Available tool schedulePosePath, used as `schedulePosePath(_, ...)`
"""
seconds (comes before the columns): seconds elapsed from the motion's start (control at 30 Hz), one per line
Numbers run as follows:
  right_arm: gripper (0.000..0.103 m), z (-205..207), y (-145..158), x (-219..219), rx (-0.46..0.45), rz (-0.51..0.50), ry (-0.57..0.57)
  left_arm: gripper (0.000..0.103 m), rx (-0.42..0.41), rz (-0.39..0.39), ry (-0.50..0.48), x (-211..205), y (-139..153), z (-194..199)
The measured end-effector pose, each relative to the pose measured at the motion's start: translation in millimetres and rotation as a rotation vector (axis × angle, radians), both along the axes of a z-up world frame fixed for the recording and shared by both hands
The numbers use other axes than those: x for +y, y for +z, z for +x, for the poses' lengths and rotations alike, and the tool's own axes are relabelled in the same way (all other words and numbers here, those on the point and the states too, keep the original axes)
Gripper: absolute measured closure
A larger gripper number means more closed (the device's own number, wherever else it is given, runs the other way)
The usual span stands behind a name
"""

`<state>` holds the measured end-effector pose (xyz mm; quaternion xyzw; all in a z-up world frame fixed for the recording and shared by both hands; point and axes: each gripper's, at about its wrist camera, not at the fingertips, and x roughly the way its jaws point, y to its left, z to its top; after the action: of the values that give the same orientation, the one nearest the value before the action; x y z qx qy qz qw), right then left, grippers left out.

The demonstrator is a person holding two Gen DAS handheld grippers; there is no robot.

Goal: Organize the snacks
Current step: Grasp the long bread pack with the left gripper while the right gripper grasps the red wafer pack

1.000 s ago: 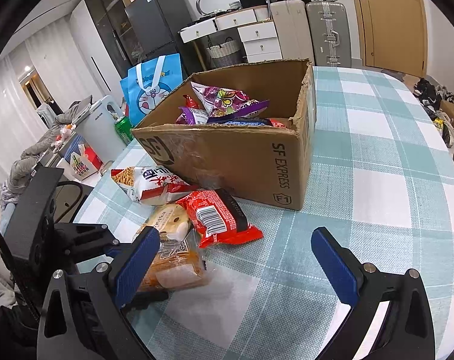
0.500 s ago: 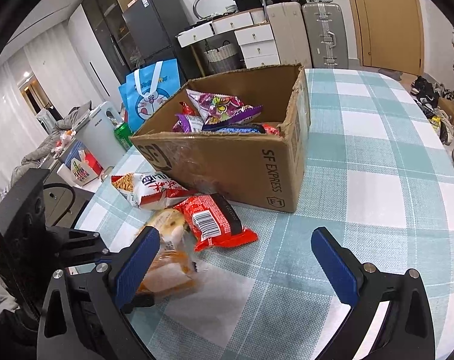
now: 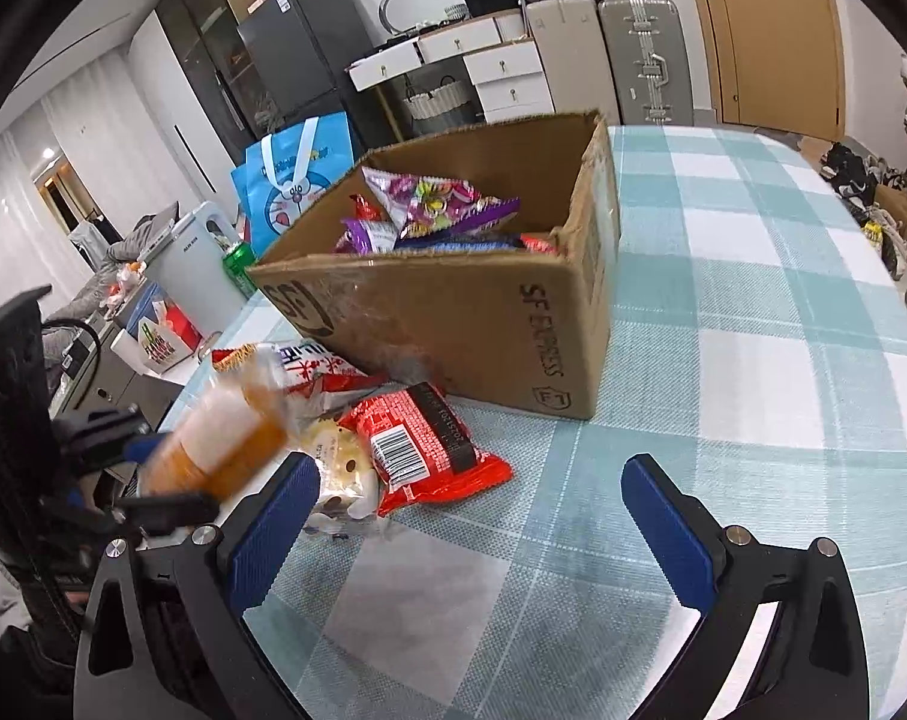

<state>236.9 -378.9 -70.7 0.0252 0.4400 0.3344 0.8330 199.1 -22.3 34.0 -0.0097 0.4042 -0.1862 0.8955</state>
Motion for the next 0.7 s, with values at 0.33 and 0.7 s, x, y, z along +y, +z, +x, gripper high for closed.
schedulePosePath(0.33, 0.004, -4, -20, 40, -0.005, -0.034, 0.043, 0.070, -0.016, -0.019, 0.040, 9, 0, 3)
schedulePosePath(0.7, 0.045, -1, -32, 62, -0.030, -0.082, 0.050, 0.070, -0.019, -0.043, 0.083, 19, -2, 3)
